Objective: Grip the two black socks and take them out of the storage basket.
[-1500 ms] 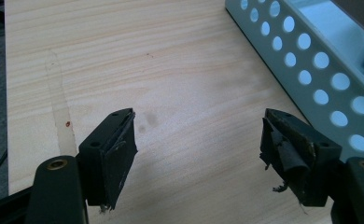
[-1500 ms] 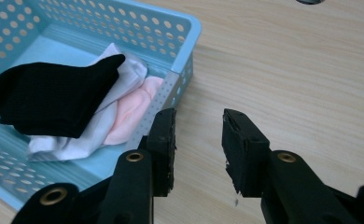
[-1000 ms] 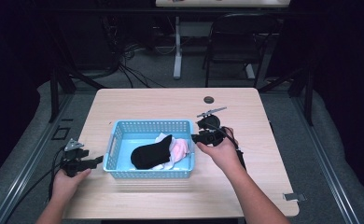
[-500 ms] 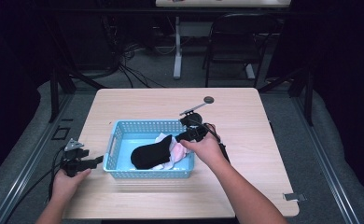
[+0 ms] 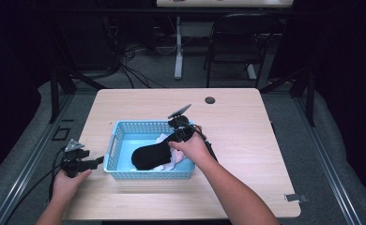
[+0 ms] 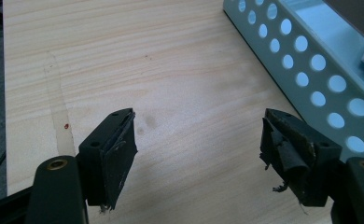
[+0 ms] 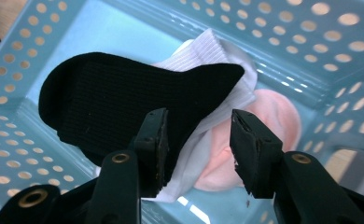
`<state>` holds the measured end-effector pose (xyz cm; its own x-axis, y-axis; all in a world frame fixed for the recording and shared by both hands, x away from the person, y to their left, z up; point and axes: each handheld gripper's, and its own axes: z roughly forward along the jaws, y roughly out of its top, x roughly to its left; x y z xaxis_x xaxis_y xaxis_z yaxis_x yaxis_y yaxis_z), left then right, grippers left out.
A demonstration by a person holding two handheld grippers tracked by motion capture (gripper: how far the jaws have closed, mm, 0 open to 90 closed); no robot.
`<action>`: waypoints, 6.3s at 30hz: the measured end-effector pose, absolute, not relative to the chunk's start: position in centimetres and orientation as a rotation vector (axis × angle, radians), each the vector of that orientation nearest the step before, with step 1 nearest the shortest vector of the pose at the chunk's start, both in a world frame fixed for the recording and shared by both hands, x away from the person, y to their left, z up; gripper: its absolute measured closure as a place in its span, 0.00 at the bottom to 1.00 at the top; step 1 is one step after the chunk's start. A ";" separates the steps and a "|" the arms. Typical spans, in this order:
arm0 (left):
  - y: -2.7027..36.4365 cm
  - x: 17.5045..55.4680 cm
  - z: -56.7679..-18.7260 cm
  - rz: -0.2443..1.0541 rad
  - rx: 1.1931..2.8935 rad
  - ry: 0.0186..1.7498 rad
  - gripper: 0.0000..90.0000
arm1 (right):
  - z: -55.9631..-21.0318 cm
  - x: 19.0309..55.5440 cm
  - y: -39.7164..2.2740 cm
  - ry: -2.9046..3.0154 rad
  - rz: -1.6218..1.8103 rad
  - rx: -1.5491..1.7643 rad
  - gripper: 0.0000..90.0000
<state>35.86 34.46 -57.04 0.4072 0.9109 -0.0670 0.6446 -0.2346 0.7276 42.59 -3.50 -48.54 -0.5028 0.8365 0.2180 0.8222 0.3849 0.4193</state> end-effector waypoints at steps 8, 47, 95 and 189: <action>34.5 35.9 -57.0 0.493 1.974 1.320 0.29 | -49.9 43.0 -2.3 2.612 0.707 1.583 0.61; 34.4 35.9 -57.0 0.494 1.977 1.319 0.29 | -47.4 40.9 -1.0 2.599 0.882 1.434 0.96; 34.4 35.9 -57.0 0.492 1.981 1.321 0.29 | -35.1 37.3 -8.3 2.396 1.121 1.305 0.96; 34.4 35.9 -57.1 0.489 1.987 1.318 0.29 | -45.0 40.2 -9.3 2.449 0.887 1.512 0.67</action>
